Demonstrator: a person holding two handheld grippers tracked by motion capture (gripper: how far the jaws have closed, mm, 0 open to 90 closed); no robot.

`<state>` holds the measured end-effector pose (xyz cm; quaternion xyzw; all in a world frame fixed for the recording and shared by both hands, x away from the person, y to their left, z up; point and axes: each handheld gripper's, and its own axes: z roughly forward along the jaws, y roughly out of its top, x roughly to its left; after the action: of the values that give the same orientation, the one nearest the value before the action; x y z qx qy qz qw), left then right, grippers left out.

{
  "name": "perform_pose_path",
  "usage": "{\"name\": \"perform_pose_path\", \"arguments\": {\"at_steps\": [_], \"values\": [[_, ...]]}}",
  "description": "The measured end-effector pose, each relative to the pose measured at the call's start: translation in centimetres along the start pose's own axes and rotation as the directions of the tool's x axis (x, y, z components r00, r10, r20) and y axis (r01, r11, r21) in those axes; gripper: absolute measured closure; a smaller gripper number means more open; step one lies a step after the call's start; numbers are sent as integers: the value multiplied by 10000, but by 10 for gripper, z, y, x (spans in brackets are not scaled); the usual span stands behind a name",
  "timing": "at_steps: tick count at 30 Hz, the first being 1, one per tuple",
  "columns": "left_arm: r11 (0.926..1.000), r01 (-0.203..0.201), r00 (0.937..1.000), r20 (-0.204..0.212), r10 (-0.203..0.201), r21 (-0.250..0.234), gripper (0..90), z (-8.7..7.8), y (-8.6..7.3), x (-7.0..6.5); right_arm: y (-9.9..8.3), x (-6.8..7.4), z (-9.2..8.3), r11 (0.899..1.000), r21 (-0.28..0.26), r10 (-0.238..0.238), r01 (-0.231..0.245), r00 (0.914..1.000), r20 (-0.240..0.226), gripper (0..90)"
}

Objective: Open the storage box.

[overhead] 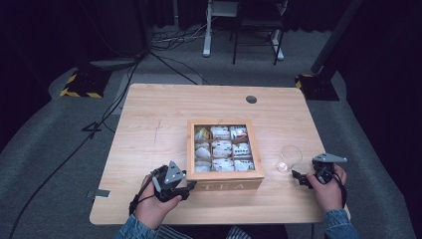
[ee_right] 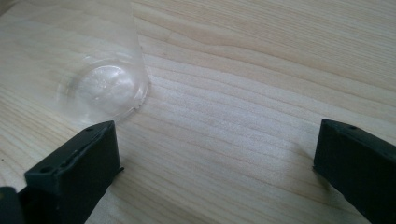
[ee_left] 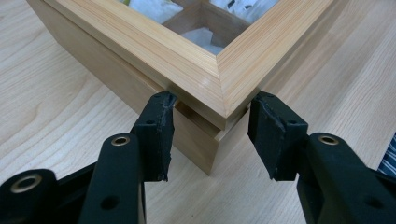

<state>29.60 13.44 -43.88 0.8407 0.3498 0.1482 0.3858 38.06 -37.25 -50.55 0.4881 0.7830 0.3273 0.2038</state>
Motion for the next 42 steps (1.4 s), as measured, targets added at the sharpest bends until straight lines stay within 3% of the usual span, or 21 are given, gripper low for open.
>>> {"name": "perform_pose_path", "arguments": {"at_steps": [8,17,42], "values": [[9989,192,9997,-135,-198,-417,504,-6,6,1,0,0,0,10000,-2,-1,1,10000,2,2],[9972,-122,9991,-412,91,-744,460,-16,18,1,0,0,0,10000,-4,-4,4,10000,2,2],[9826,107,9995,-268,-159,-1857,409,-34,56,19,0,0,0,10000,-1,-5,5,10000,1,2]]}}
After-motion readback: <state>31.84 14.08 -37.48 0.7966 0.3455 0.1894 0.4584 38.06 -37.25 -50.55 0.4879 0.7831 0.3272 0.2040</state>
